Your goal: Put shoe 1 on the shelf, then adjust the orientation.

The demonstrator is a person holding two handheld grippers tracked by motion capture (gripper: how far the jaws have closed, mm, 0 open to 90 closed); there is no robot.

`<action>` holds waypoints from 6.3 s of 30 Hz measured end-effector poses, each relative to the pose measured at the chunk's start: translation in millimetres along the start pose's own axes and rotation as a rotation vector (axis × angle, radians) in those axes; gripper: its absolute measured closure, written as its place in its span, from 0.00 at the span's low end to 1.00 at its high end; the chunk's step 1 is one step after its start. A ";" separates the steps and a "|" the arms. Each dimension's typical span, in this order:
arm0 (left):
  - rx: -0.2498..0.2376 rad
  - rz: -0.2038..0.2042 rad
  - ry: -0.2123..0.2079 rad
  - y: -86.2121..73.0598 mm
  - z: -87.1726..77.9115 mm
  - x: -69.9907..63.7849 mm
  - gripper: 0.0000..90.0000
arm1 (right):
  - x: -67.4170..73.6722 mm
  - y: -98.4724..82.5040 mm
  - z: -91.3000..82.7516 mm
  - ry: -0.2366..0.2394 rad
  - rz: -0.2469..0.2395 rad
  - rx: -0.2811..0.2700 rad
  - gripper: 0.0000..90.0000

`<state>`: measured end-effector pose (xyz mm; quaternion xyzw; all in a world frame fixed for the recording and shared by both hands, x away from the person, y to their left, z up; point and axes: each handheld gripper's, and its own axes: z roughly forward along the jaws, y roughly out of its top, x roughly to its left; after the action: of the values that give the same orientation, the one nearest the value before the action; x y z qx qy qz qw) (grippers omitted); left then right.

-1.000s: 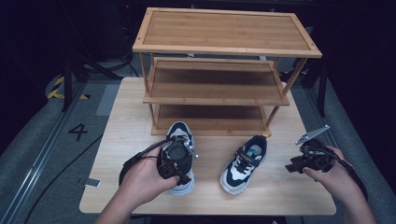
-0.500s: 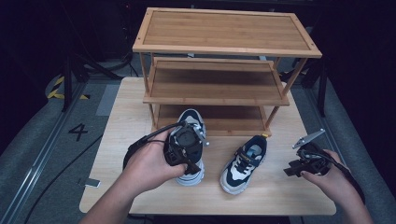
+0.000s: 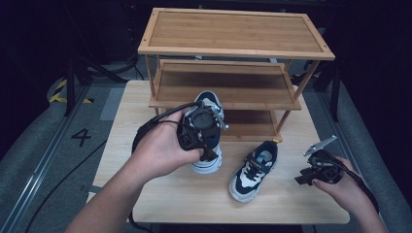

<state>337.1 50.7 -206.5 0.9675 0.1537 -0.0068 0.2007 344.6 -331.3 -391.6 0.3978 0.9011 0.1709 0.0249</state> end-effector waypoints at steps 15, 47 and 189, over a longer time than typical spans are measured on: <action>-0.028 0.026 -0.002 31.3 -3.8 46.7 0.78 | 2.7 3.3 5.1 0.011 -0.022 0.015 0.66; -0.044 0.032 0.087 67.2 22.4 126.1 0.76 | 5.0 3.7 4.0 0.037 -0.063 -0.006 0.64; 0.010 -0.483 0.337 -114.1 86.4 57.1 0.24 | 48.5 40.9 11.4 0.031 -0.302 0.046 0.79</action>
<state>361.4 133.3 -334.3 0.8914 0.4106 0.1055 0.1601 342.5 -267.3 -384.5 0.2556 0.9546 0.1508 0.0275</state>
